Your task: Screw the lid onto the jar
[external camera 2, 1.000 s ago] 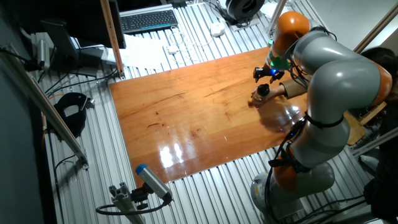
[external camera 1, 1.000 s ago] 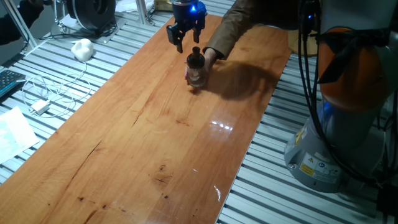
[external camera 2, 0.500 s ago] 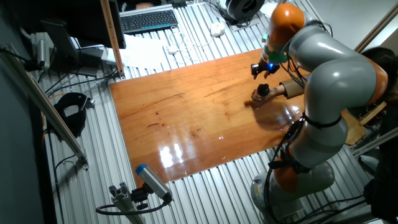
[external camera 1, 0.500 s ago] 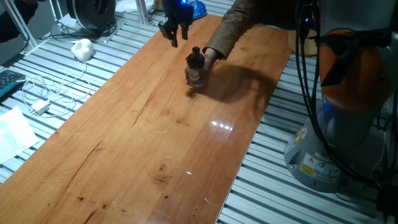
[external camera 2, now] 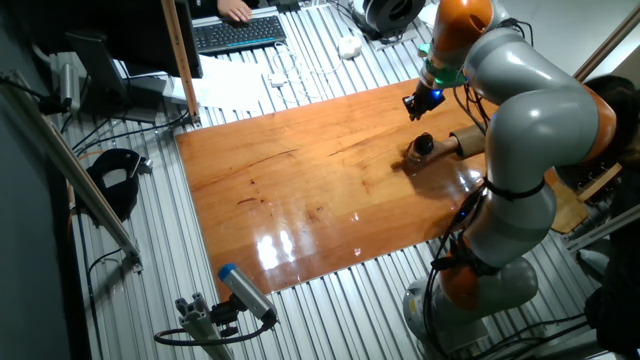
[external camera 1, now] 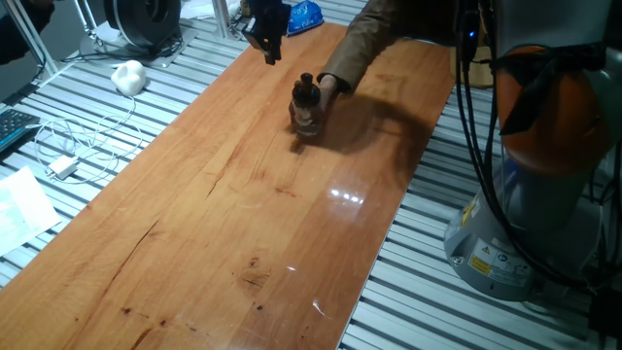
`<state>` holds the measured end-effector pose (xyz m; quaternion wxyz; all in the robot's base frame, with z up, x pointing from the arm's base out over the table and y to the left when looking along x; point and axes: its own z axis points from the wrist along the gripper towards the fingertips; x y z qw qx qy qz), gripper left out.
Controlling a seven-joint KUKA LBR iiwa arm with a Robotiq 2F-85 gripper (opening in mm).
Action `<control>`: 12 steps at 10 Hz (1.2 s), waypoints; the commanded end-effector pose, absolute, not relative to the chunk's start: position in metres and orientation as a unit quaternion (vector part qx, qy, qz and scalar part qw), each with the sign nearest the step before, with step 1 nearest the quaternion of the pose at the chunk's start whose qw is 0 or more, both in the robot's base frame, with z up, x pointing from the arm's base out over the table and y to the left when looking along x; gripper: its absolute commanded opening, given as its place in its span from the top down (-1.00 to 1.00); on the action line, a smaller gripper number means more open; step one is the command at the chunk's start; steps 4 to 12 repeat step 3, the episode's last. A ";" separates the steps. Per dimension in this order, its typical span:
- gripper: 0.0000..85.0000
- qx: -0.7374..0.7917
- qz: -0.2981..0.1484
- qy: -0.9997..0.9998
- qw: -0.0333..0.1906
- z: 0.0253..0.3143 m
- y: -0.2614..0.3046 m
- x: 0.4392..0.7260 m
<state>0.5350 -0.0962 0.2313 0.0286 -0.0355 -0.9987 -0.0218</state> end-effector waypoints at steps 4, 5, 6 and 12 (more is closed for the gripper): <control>1.00 -0.028 -0.024 -0.999 0.029 0.232 -0.095 0.535; 1.00 -0.028 -0.024 -0.999 0.029 0.232 -0.095 0.535; 1.00 -0.028 -0.024 -0.999 0.029 0.232 -0.095 0.535; 1.00 -0.028 -0.024 -0.999 0.029 0.232 -0.095 0.535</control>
